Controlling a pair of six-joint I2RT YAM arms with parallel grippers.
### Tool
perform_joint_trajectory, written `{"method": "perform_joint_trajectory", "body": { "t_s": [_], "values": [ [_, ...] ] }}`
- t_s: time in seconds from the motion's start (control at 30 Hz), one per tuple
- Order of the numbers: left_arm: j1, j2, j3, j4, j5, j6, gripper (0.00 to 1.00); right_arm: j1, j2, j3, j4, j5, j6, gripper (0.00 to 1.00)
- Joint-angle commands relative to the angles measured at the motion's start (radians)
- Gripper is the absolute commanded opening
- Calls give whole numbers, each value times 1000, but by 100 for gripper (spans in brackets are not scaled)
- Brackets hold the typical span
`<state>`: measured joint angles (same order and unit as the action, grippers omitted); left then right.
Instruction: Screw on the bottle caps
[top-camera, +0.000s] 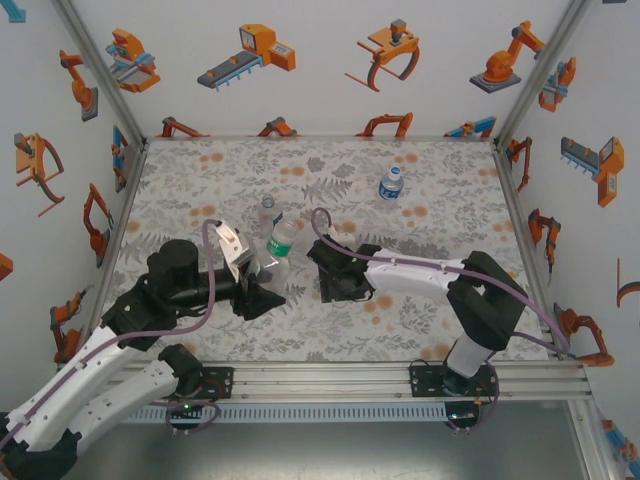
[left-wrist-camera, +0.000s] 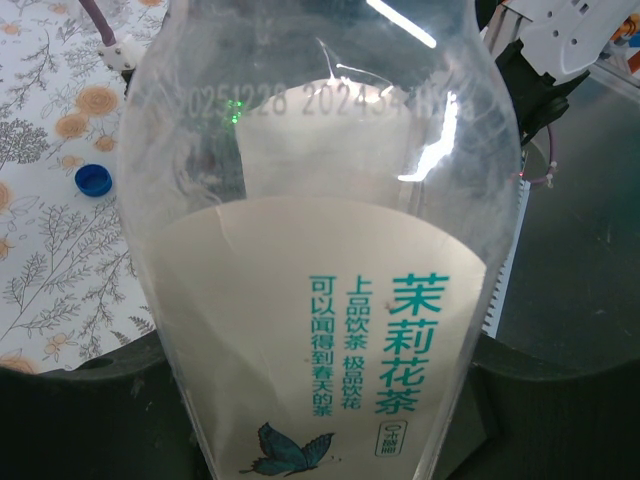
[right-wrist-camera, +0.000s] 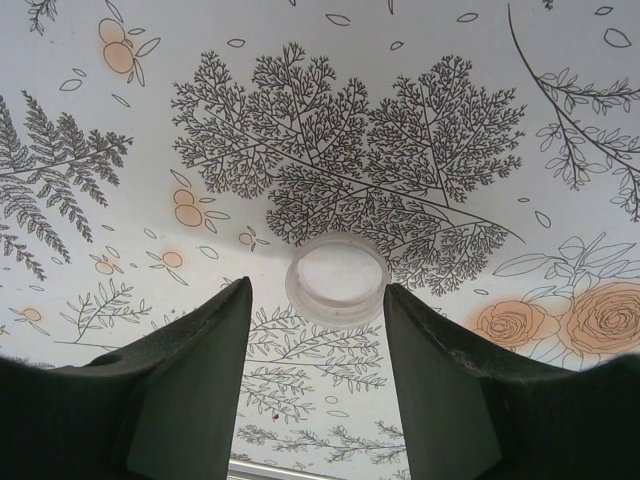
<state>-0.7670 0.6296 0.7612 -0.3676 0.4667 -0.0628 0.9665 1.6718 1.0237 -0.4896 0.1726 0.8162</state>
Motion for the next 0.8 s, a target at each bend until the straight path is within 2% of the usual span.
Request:
{"method": "perform_joint_trajectory", "body": {
  "t_s": [0.0, 0.77],
  "values": [
    [1, -1, -4, 15, 0, -1, 0, 9, 13, -1, -7, 0, 21, 52],
    [1, 3, -3, 14, 0, -1, 0, -1, -7, -23, 24, -15, 44, 45]
  ]
}}
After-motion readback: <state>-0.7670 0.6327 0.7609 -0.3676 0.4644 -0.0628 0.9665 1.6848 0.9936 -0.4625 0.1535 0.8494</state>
